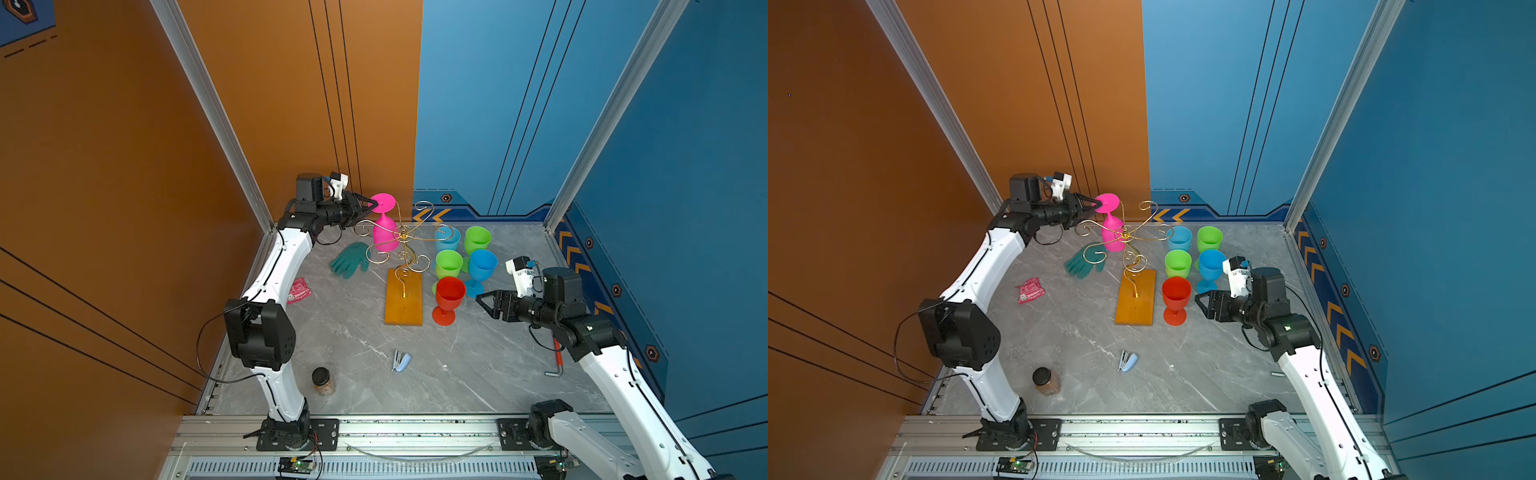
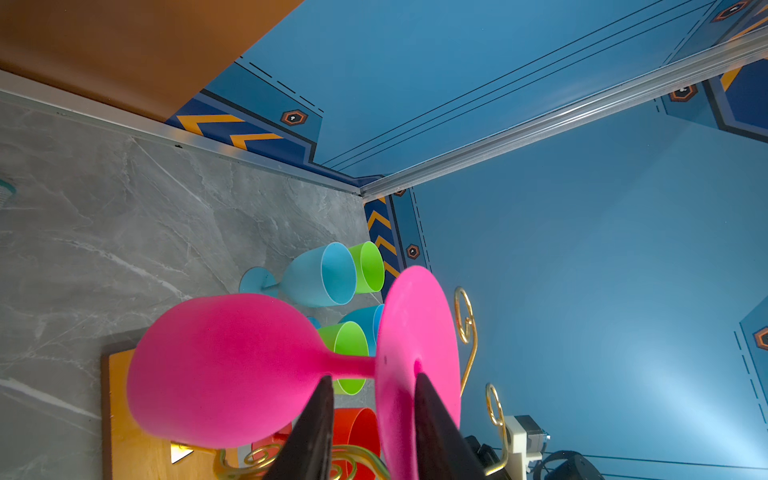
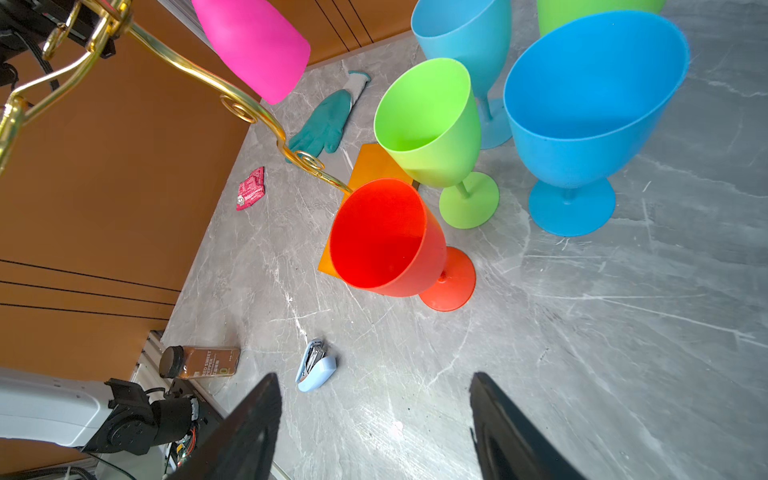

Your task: Take the wine glass off the wine glass rack

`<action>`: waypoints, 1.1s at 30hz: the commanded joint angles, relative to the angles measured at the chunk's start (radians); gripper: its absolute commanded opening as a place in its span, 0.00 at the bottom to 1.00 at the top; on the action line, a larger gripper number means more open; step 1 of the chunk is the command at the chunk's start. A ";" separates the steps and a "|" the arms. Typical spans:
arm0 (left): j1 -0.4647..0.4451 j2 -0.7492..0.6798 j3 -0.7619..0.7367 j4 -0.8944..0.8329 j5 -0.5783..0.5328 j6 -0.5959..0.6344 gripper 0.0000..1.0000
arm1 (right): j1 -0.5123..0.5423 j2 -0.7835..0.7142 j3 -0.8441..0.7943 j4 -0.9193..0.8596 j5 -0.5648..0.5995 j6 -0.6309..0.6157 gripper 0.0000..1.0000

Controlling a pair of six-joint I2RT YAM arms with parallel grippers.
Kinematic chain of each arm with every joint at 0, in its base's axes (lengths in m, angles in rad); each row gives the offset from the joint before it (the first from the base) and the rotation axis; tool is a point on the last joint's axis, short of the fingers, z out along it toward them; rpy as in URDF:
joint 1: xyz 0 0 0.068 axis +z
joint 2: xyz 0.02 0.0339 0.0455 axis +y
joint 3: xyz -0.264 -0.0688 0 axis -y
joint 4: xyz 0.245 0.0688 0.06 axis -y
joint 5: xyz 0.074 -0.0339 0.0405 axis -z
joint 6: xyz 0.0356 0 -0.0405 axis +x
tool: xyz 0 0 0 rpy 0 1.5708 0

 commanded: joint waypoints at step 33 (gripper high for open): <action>-0.001 -0.039 0.008 0.093 0.017 -0.115 0.01 | -0.015 -0.012 -0.038 0.055 -0.028 0.051 0.73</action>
